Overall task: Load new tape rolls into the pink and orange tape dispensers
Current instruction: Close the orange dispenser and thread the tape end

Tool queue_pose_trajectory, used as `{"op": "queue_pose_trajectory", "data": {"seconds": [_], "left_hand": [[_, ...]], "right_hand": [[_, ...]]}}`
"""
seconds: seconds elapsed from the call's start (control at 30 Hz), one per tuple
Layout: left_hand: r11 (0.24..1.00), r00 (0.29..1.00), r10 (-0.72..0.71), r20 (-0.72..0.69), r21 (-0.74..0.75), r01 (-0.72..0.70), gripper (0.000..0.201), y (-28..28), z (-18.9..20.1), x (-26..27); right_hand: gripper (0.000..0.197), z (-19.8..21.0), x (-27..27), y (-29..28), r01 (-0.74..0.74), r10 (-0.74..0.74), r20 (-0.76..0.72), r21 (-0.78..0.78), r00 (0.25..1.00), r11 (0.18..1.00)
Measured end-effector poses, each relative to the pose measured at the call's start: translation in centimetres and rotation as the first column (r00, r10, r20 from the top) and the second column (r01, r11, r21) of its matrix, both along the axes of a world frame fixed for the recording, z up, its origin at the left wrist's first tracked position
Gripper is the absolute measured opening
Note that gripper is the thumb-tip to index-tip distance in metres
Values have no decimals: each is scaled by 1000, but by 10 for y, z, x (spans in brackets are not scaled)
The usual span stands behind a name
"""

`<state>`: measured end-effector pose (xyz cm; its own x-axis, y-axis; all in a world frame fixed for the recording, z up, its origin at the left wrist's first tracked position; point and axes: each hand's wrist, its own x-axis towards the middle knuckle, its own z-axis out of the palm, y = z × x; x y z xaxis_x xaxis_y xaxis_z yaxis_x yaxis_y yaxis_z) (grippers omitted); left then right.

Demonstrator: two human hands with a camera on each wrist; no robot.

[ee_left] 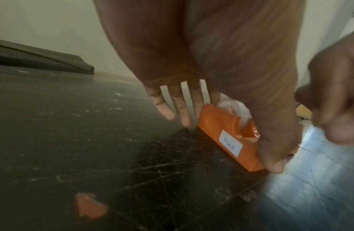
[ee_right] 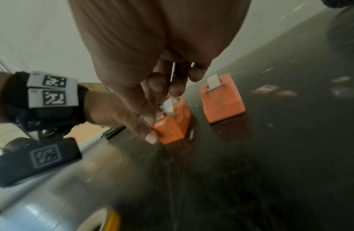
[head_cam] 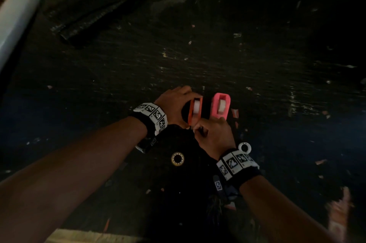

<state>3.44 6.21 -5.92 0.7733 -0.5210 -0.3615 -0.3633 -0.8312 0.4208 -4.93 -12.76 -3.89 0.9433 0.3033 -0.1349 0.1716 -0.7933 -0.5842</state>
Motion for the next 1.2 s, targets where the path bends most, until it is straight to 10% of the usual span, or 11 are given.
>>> {"op": "queue_pose_trajectory", "data": {"seconds": [0.9, 1.07, 1.2], "left_hand": [[1000, 999, 22, -45, -1, -22, 113, -4, 3, 0], [1000, 999, 30, -43, -7, -31, 114, -3, 1, -1], [1000, 998, 26, -56, 0, -26, 113, -3, 2, 0]], "right_hand": [[24, -9, -6, 4, 239, -262, -126, -172, 957, 956], [26, -19, -18, 7, 464, -420, -409, 8, 810, 886], [28, -26, -17, 17, 781, -427, -752, 183, 503, 598]]}}
